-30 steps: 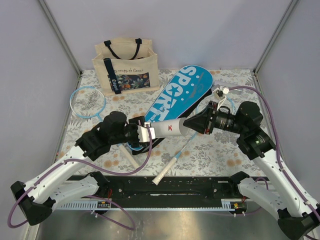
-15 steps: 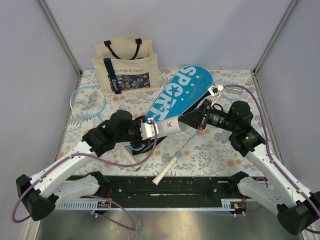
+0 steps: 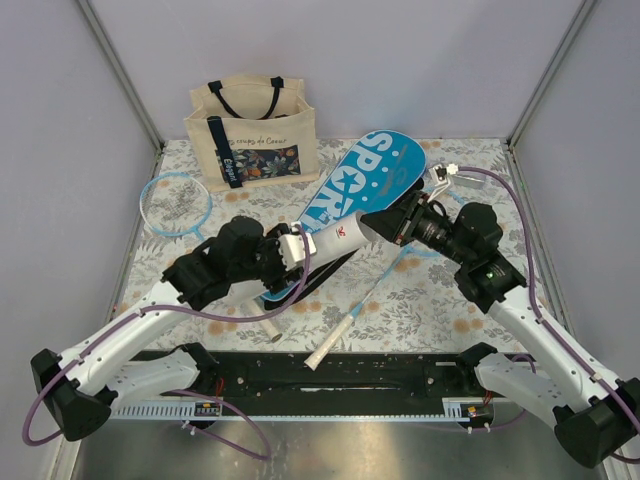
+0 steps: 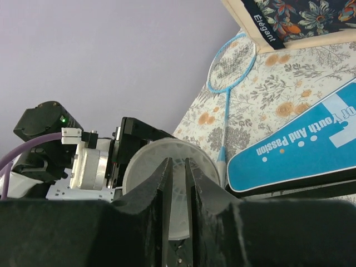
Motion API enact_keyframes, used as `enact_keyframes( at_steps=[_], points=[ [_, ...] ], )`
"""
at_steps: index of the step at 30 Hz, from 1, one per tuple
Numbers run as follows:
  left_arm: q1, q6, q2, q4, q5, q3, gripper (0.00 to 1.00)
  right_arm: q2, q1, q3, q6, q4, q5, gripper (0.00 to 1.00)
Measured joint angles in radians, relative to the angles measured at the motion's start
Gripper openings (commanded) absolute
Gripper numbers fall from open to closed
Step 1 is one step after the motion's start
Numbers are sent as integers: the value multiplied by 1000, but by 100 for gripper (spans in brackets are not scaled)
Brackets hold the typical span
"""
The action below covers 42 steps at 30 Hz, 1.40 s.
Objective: Pack up the badminton gear
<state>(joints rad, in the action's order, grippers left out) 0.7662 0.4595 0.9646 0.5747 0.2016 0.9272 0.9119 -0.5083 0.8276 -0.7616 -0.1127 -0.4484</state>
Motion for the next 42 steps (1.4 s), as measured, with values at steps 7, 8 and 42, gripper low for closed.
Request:
enact_keyframes(
  at_steps=[7, 8, 42],
  points=[
    [1, -81, 21, 18, -21, 42, 40, 7, -38, -14, -61, -63, 109, 31],
    [1, -89, 28, 21, -24, 45, 40, 8, -40, -13, -64, -63, 123, 35],
    [14, -718, 69, -232, 116, 179, 41, 109, -174, -96, 19, -457, 71, 95]
  ],
)
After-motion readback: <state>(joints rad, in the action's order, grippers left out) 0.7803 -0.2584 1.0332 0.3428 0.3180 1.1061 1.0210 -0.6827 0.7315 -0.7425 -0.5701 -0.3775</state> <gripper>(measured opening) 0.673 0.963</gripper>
